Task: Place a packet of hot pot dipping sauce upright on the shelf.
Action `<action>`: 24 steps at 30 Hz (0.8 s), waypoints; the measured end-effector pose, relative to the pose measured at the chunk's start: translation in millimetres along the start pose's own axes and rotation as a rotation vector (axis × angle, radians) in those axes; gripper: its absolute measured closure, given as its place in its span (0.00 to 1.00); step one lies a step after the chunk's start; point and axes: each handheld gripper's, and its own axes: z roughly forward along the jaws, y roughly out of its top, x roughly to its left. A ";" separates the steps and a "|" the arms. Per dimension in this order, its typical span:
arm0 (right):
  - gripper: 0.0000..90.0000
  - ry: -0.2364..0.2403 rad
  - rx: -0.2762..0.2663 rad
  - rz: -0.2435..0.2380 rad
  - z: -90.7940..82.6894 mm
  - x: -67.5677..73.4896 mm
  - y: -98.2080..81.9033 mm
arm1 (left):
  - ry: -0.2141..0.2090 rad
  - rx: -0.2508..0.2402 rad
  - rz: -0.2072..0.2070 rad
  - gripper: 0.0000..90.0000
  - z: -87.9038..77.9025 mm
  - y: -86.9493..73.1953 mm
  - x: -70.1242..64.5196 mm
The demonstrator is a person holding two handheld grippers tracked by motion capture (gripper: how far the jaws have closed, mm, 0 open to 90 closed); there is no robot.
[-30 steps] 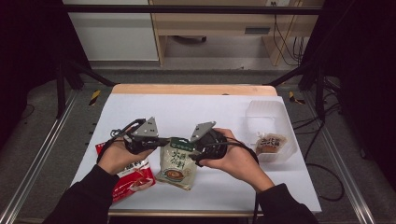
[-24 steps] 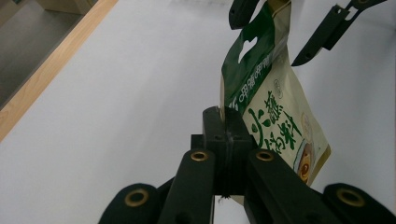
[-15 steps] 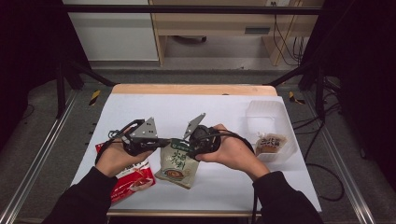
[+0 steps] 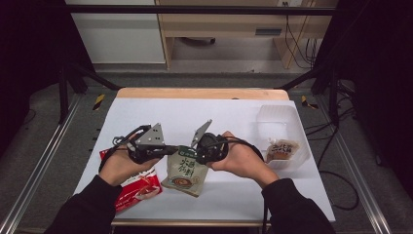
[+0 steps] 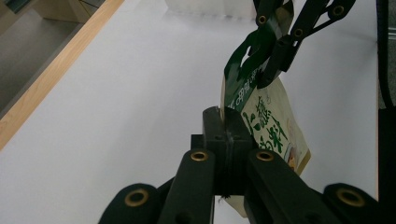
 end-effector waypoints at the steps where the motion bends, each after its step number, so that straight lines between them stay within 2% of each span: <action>1: 0.97 -0.002 -0.004 -0.008 0.4 -0.1 -0.2 | -0.001 -0.001 0.000 1.00 -0.1 0.2 -0.1; 12: 1.00 0.003 0.007 -0.009 -2.5 2.9 0.0 | -0.008 -0.004 0.005 1.00 -1.6 1.9 -1.2; 15: 1.00 0.001 0.007 -0.032 -3.3 1.8 1.0 | -0.012 -0.001 0.009 1.00 -2.8 1.9 -0.5; 23: 1.00 -0.007 0.022 -0.045 -9.2 1.7 5.0 | -0.014 -0.018 0.001 1.00 -6.8 2.3 -0.9; 24: 1.00 -0.011 0.015 -0.060 -9.8 0.8 5.2 | -0.014 -0.023 -0.003 1.00 -7.0 2.4 -1.3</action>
